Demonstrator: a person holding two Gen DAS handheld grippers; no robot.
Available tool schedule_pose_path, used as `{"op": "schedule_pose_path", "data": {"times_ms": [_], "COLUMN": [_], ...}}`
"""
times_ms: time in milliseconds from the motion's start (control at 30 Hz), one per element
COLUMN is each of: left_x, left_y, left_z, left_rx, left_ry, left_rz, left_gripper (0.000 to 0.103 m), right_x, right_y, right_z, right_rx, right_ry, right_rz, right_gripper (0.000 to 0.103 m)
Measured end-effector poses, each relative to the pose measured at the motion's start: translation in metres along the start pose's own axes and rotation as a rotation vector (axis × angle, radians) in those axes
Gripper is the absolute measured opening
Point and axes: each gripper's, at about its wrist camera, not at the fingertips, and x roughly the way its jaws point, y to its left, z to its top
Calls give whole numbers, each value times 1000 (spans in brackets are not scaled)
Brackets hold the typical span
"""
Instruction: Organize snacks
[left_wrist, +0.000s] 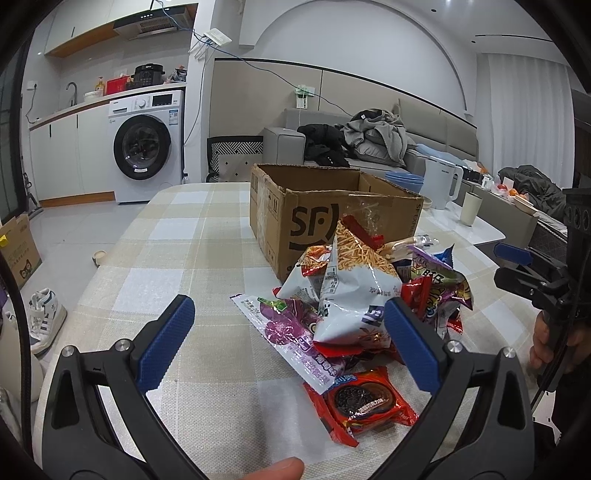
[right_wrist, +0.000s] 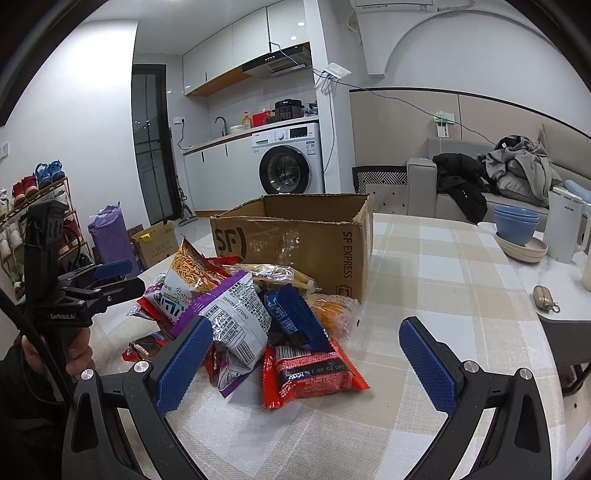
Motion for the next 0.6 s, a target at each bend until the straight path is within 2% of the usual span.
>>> {"op": "schedule_pose_path", "data": {"times_ms": [300, 600], "left_x": [0, -1], "left_y": [0, 1], "left_z": [0, 1], "left_rx": [6, 2], "left_ry": [-2, 1], "left_rz": [7, 12], "left_gripper": [102, 102], "right_x": [5, 18], "right_y": [0, -2], "right_z": [2, 4], "right_rx": [9, 14], "right_ry": [23, 94], "right_rz": [-17, -62], "right_gripper": [103, 103]}}
